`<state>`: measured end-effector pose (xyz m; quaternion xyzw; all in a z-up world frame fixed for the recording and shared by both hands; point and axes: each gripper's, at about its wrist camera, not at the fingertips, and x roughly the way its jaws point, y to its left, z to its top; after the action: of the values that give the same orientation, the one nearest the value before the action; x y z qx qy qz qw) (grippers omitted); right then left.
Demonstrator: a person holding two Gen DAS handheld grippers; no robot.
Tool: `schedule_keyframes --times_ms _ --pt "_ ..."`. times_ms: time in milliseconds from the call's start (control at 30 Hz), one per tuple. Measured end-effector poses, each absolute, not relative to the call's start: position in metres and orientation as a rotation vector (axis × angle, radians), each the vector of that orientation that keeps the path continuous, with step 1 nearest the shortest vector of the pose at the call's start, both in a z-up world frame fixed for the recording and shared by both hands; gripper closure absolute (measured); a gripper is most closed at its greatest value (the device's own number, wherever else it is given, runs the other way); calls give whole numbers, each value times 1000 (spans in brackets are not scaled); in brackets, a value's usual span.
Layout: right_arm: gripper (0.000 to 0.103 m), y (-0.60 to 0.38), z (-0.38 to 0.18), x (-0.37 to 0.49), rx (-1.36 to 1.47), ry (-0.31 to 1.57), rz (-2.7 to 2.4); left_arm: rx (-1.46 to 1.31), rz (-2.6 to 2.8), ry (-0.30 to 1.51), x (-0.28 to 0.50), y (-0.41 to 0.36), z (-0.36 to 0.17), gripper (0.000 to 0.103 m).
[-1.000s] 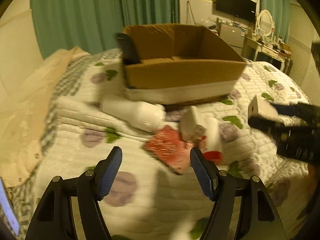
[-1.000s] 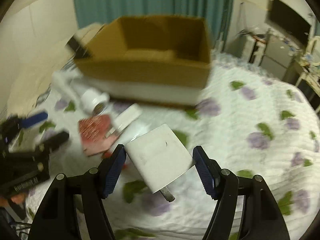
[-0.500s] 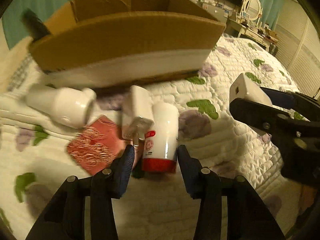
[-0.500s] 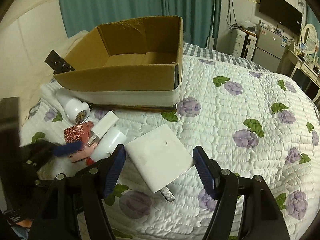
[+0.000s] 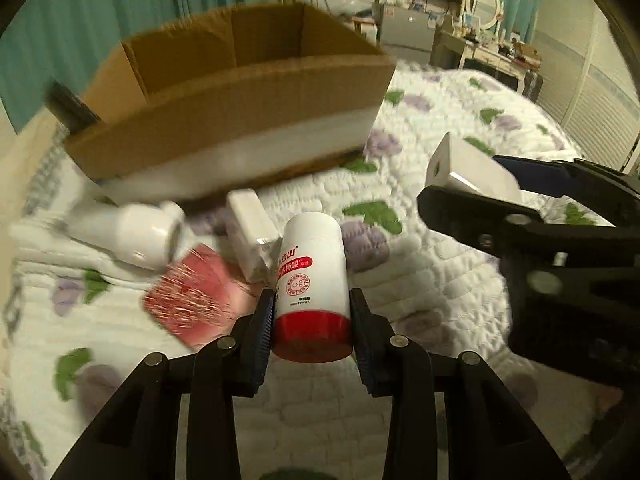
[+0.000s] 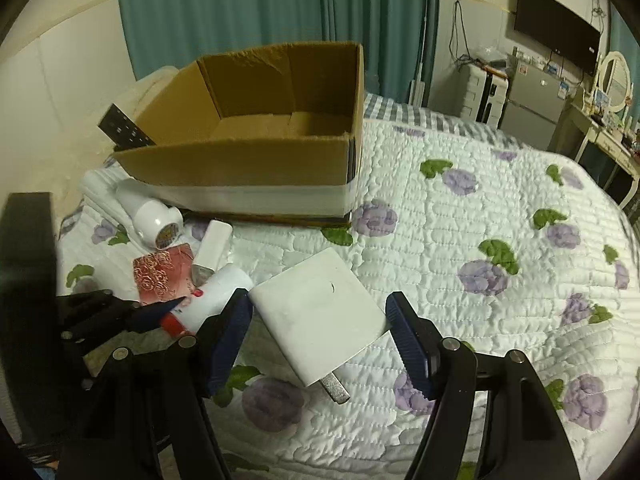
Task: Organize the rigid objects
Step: 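Grasp the red-capped white bottle with the left gripper, then lower the bottle into the box with the left while the right drops the charger in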
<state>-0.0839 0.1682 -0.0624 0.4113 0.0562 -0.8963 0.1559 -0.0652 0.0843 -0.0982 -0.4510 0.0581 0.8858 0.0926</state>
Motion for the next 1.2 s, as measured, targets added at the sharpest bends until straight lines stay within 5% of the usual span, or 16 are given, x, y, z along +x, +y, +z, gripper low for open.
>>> schedule_keyframes --times_ms 667,1200 --pt "34 155 50 -67 843 192 -2636 -986 2907 87 -68 49 28 67" --pt "34 144 60 -178 784 147 -2664 -1055 2956 100 -183 47 -2 67"
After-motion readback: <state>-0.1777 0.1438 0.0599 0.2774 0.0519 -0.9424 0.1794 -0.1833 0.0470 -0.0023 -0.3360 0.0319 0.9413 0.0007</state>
